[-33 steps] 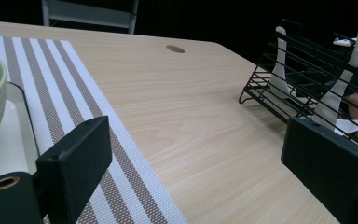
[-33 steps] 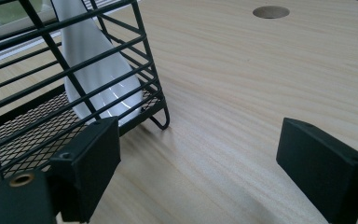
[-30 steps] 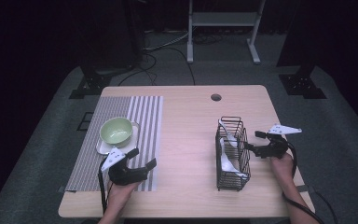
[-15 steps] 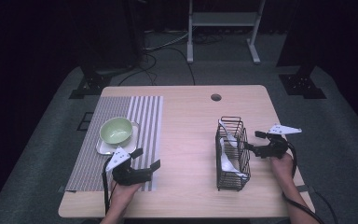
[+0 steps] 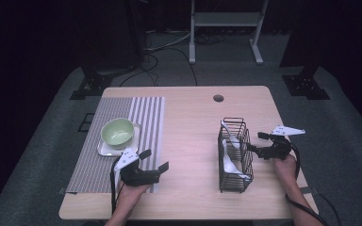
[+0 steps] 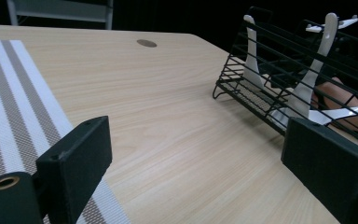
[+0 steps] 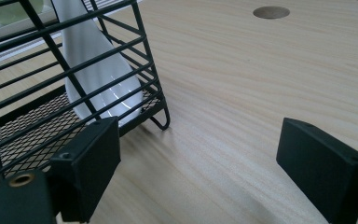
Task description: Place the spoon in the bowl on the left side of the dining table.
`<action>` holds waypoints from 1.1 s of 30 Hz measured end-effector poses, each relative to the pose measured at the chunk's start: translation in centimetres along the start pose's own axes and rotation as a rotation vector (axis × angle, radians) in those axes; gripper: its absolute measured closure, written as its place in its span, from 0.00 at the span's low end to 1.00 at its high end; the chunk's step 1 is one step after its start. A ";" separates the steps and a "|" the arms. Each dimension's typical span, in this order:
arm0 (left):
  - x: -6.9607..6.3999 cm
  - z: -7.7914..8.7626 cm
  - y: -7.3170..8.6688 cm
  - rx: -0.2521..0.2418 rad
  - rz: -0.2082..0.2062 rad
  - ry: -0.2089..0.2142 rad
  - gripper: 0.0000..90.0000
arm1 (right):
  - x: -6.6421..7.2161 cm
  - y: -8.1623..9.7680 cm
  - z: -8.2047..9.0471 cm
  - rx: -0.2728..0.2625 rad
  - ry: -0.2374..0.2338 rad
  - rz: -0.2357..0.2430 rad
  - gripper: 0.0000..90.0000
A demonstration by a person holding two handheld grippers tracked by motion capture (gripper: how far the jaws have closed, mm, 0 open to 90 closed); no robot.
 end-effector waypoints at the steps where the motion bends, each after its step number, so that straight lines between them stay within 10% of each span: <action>1: 0.0 0.0 0.0 0.000 0.000 0.000 0.08 | 0.0 0.0 0.0 0.000 0.000 0.000 0.14; 33: -3.6 -4.0 -1.0 0.044 -0.010 0.125 0.08 | 0.0 0.0 0.0 -0.003 -0.009 0.003 0.14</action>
Point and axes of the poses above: each handheld gripper's, and its own axes: z roughly backward along the jaws, y roughly out of its underside, x roughly to its left, the point moved 1 cm from there along -z, roughly forward along the jaws, and after that the axes turned 3 degrees about -x, right-handed, at the moved point
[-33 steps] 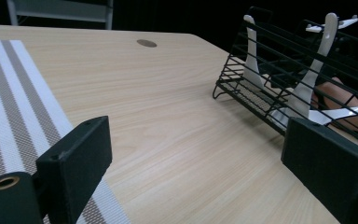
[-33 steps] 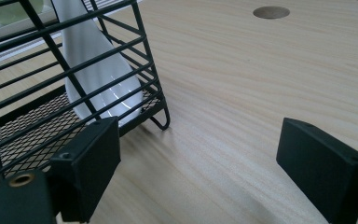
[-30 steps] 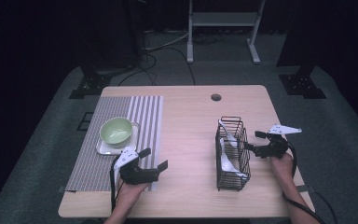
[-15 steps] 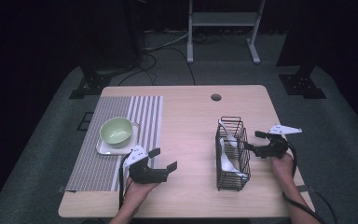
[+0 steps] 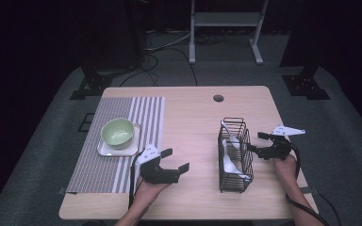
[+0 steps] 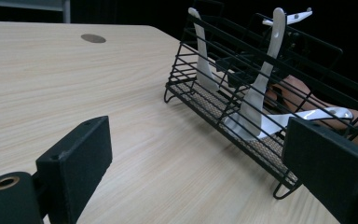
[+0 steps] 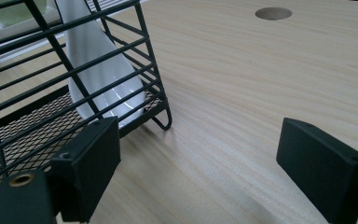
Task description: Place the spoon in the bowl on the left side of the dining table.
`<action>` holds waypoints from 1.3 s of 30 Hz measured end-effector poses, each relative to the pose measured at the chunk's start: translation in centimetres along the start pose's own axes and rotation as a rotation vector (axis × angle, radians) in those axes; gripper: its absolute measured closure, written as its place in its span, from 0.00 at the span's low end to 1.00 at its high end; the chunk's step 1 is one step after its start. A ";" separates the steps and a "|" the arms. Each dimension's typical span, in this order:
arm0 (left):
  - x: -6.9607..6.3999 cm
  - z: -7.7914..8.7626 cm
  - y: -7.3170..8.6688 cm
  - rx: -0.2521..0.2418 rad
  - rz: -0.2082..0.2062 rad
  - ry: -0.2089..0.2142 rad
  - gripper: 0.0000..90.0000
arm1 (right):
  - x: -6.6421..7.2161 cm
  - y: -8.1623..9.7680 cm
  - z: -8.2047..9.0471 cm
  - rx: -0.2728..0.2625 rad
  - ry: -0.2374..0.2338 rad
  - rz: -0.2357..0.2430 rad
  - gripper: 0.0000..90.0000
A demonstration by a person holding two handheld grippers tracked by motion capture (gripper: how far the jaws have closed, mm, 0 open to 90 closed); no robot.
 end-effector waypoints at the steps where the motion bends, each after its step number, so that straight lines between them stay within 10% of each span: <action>1: -0.1 -0.1 -0.1 -0.002 -0.001 0.006 0.08 | 0.0 0.0 0.0 0.000 0.000 0.000 0.14; 39: -3.3 -3.2 -2.1 -0.018 -0.004 0.115 0.09 | 0.0 0.0 0.0 -0.004 -0.002 -0.005 0.14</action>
Point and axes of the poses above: each handheld gripper's, and its own axes: z roughly backward along the jaws, y roughly out of its underside, x roughly to its left, the point moved 1 cm from there along -z, roughly forward along the jaws, and after that the axes turned 3 degrees about -x, right-handed, at the moved point
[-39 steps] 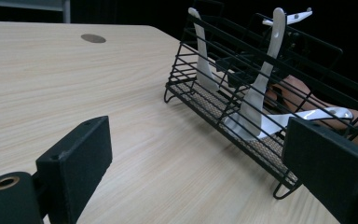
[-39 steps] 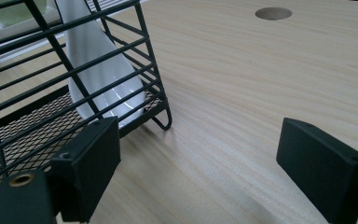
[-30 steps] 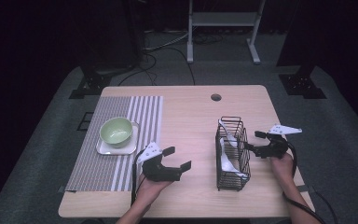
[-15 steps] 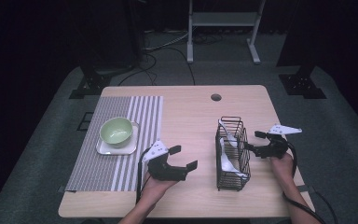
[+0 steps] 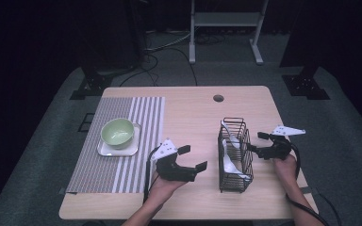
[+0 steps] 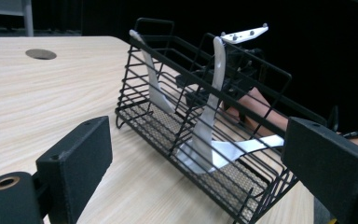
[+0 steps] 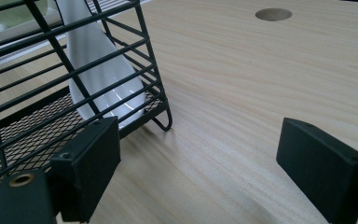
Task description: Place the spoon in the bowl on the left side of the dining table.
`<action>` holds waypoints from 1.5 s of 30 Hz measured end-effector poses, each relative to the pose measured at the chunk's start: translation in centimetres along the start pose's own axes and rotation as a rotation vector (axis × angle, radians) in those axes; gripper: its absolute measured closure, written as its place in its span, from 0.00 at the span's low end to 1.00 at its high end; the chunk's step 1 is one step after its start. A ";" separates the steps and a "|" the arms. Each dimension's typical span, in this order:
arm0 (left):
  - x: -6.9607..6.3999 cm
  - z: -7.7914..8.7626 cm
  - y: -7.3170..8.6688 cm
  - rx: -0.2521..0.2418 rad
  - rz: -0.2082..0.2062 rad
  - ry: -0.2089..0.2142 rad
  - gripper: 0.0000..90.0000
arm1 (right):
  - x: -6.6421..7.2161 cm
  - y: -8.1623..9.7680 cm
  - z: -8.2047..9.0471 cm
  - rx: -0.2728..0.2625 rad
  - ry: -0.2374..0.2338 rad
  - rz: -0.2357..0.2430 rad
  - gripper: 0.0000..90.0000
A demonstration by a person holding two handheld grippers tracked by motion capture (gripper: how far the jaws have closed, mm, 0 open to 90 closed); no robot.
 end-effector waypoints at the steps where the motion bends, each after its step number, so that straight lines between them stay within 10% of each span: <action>1: -0.1 -0.1 -0.1 0.002 -0.003 0.002 0.09 | 0.0 0.0 0.0 0.000 0.000 0.000 0.14; 45: -2.0 -4.1 -1.6 0.016 -0.014 0.054 0.09 | 0.0 0.0 0.0 -0.001 0.000 0.000 0.14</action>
Point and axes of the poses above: each handheld gripper's, and its own axes: z roughly backward along the jaws, y roughly out of its underside, x roughly to its left, the point moved 1 cm from there along -z, roughly forward along the jaws, and after that the axes turned 3 degrees about -x, right-handed, at the moved point
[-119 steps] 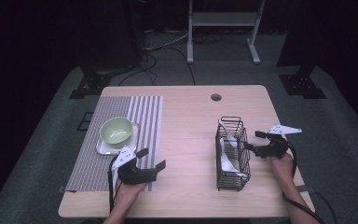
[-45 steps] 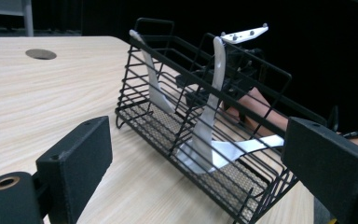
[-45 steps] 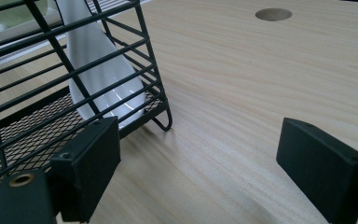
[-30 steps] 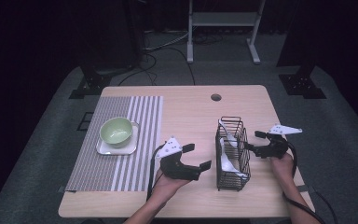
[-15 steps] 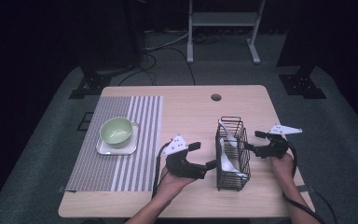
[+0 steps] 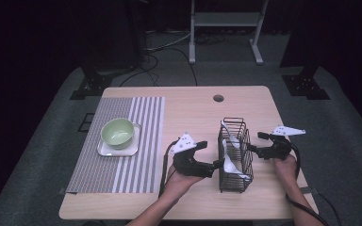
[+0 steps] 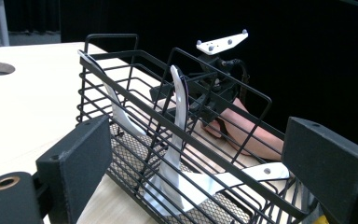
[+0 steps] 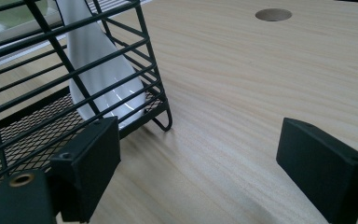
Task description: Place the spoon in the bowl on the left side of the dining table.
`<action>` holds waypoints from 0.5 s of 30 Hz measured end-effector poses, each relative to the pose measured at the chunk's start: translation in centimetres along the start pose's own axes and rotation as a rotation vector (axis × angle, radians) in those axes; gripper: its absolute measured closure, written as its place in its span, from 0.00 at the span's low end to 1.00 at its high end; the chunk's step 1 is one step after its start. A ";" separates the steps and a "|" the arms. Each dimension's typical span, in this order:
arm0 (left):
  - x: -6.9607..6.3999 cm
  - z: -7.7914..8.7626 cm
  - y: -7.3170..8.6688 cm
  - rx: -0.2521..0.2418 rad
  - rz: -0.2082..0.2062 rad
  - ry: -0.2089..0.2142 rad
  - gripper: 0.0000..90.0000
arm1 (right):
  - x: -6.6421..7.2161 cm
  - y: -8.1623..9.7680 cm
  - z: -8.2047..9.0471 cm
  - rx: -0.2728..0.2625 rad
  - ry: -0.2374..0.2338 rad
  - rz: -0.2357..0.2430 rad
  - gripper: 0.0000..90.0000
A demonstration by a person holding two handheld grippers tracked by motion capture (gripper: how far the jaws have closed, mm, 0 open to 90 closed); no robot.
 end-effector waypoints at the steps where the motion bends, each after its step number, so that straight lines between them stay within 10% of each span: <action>1: 0.0 -0.1 0.0 0.001 -0.003 0.000 0.09 | 0.0 0.0 0.0 0.000 0.000 0.000 0.14; 15: -0.2 -1.2 -0.6 0.009 -0.007 -0.007 0.09 | 0.0 0.0 0.0 0.001 0.000 0.000 0.14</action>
Point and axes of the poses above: each handheld gripper's, and its own axes: z roughly backward along the jaws, y roughly out of its underside, x roughly to its left, the point moved 1 cm from there along -z, roughly forward along the jaws, and after that the axes turned 3 degrees about -x, right-handed, at the moved point
